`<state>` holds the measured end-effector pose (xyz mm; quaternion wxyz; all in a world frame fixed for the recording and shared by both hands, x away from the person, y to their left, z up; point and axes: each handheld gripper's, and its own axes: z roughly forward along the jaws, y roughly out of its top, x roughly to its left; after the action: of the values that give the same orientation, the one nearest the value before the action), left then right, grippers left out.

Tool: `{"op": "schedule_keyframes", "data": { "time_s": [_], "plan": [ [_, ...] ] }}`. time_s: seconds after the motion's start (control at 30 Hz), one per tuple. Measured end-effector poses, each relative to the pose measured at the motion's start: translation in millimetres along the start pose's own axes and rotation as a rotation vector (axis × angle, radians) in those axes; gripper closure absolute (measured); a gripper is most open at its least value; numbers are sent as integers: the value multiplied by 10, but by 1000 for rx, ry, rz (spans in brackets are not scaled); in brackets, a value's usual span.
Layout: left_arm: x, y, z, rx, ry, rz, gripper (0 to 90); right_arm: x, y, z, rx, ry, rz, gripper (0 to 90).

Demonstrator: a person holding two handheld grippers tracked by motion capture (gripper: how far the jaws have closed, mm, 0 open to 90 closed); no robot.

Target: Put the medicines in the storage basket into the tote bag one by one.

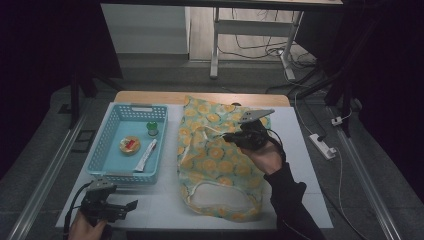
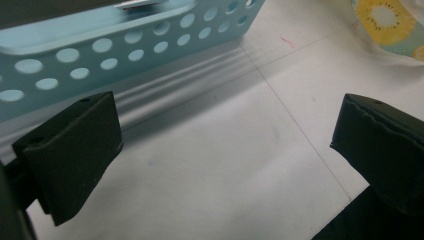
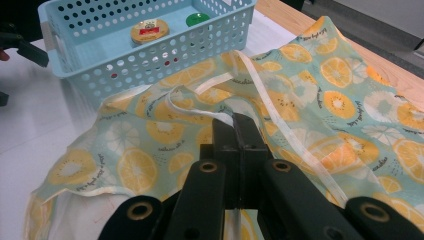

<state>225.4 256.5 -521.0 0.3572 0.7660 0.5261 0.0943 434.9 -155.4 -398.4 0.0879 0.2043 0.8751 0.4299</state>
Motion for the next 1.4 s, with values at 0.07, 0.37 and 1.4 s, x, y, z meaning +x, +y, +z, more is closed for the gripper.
{"op": "schedule_keyframes", "data": {
  "time_s": [0.07,0.37,1.4],
  "plan": [
    [2,1,-12,-7,0,-1,0,-3,-4,1,-1,0,1,900],
    [-14,37,-76,-28,-12,15,0,-17,-32,10,-4,2,9,900],
    [36,281,-321,-137,-57,59,0,2,-39,31,1,11,-6,900]
  ]
}}
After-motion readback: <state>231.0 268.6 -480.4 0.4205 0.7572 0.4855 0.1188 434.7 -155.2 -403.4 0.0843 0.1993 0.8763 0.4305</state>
